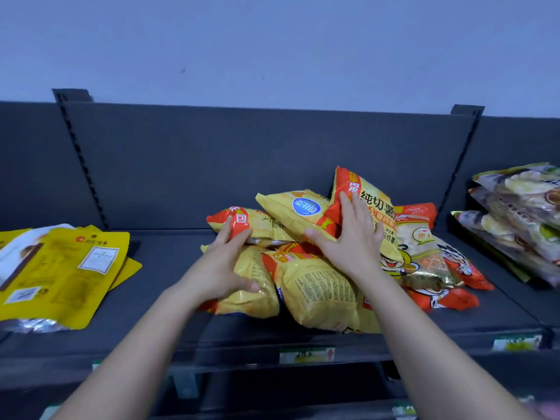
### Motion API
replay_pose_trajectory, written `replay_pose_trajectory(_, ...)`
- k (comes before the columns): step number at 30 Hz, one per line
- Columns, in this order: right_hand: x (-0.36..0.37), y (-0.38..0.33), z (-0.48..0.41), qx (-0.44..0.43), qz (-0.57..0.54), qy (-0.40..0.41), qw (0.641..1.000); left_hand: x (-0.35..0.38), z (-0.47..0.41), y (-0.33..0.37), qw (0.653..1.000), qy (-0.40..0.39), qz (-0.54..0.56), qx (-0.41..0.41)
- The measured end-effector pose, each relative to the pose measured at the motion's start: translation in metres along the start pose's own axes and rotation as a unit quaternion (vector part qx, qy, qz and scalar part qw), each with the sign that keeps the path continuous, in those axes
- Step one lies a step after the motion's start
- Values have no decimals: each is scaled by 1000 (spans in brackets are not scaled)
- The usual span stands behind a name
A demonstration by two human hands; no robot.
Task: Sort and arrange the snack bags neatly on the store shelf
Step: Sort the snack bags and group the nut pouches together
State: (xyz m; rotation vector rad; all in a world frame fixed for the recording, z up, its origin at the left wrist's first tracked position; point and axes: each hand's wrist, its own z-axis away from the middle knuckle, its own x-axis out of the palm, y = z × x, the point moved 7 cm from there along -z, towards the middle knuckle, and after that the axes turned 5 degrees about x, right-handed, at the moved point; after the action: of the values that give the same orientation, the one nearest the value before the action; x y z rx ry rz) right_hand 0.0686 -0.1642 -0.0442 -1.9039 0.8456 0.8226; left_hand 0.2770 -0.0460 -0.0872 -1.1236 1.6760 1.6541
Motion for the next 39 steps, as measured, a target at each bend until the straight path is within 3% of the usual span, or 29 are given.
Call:
replay_pose_trajectory(4,15,0,-1,-14,31,-74,997,2,-10,12,994,104,-12,-4)
replay_pose_trajectory(7,17,3,-1,-18,29,-97,995,7,-10,13,992,118,-37,-9)
replay_pose_trajectory(14,-6,-9,3,-12,-34,-1,999,3,0,5,997,69,-34,-30)
replay_pose_trajectory(20,-12,-53,5,-90,-44,12,995,-23,17,1,993,89,-69,-36)
replay_pose_trajectory(30,31,-166,47,-245,-9,-100,964,-79,71,-54,954,102,-262,-103)
replay_pose_trajectory(39,109,-264,97,-327,76,-217,917,-140,135,-151,921,89,-333,-184)
